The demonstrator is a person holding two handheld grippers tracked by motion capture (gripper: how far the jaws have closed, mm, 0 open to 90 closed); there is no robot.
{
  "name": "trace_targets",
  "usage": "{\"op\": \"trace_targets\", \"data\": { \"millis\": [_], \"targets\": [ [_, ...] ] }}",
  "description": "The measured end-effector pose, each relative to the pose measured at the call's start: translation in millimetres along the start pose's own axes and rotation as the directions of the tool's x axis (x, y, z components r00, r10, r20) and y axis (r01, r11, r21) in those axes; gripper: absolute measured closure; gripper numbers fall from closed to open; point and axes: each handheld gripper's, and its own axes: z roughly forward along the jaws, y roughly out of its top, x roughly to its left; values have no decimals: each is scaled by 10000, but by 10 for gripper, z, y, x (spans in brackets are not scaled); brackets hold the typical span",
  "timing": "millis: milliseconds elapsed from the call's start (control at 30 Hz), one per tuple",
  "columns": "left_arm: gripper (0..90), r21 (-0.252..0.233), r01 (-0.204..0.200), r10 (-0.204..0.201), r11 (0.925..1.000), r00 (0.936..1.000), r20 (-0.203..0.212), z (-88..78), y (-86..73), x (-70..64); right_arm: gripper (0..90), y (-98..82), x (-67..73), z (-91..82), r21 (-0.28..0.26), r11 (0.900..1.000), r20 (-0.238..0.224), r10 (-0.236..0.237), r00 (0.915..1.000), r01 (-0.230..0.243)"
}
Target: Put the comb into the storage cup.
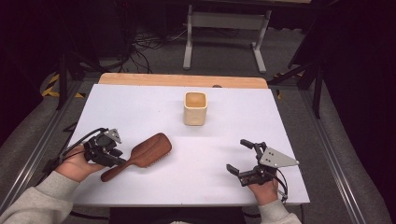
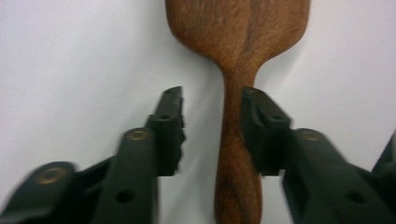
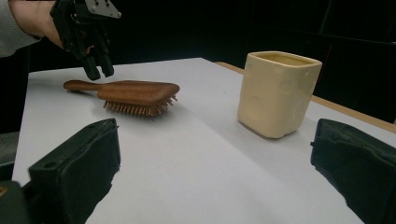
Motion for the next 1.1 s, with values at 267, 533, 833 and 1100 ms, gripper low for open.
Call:
{"op": "trace_targets", "data": {
  "millis": [267, 533, 833, 1100],
  "targets": [
    [140, -666, 378, -365, 9971, 9991, 202, 15, 24, -116, 21, 1, 3, 2, -23, 10000, -1, 20, 10000, -20],
    [2, -673, 465, -458, 9966, 9989, 118, 88, 34, -162, 20, 2, 4, 1, -30, 10000, 15, -18, 10000, 18],
    [2, -466, 266, -271, 9986, 9996, -96, 144, 48, -202, 20, 0, 6, 2, -20, 10000, -6, 12, 10000, -12],
    [62, 3, 315, -314, 9995, 9988, -368, 276, 71, -214, 20, 0, 5, 2, -16, 10000, -26, -54, 10000, 54]
  ]
}}
